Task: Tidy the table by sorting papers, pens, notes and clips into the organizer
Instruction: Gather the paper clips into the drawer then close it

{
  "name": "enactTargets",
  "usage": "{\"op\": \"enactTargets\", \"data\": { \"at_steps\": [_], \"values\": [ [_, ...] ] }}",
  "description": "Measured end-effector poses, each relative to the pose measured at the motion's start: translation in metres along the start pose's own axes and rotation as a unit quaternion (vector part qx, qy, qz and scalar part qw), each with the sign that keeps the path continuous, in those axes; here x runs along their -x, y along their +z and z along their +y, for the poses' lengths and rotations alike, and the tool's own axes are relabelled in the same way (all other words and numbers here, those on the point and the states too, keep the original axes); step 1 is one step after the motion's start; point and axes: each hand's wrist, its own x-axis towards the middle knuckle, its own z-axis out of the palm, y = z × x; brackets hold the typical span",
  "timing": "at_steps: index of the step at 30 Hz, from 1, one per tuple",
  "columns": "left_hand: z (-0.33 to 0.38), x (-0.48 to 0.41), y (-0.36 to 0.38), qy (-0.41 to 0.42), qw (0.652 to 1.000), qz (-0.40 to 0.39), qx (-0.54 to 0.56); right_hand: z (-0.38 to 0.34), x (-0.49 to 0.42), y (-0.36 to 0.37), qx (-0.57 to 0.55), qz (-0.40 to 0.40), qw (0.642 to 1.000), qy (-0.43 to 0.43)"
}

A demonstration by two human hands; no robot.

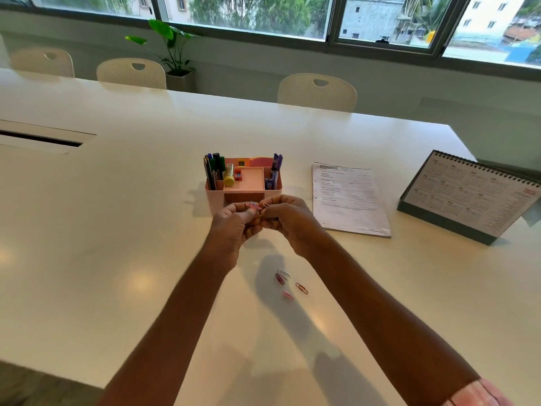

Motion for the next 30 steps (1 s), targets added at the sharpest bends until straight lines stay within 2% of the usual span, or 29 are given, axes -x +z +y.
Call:
{"op": "enactTargets", "data": {
  "at_steps": [7, 14, 18, 21, 30],
  "values": [
    [0.026, -0.037, -0.009, 0.004, 0.997, 0.065, -0.049, -0.015, -0.04, 0.03, 0.108, 0.058, 0.992, -0.02],
    [0.035, -0.046, -0.007, -0.023, 0.995, 0.091, -0.026, -0.024, -0.055, 0.039, 0.188, 0.062, 0.98, -0.008],
    [0.034, -0.044, -0.012, -0.026, 0.999, 0.042, -0.005, -0.026, -0.057, 0.036, 0.168, 0.035, 0.985, 0.015],
    [0.037, -0.042, -0.012, -0.025, 0.999, 0.013, -0.029, -0.029, -0.055, 0.034, 0.155, 0.027, 0.987, 0.02],
    [0.047, -0.024, -0.005, -0.003, 0.999, 0.014, -0.035, -0.027, -0.052, 0.019, 0.128, 0.039, 0.991, 0.017]
  ]
}}
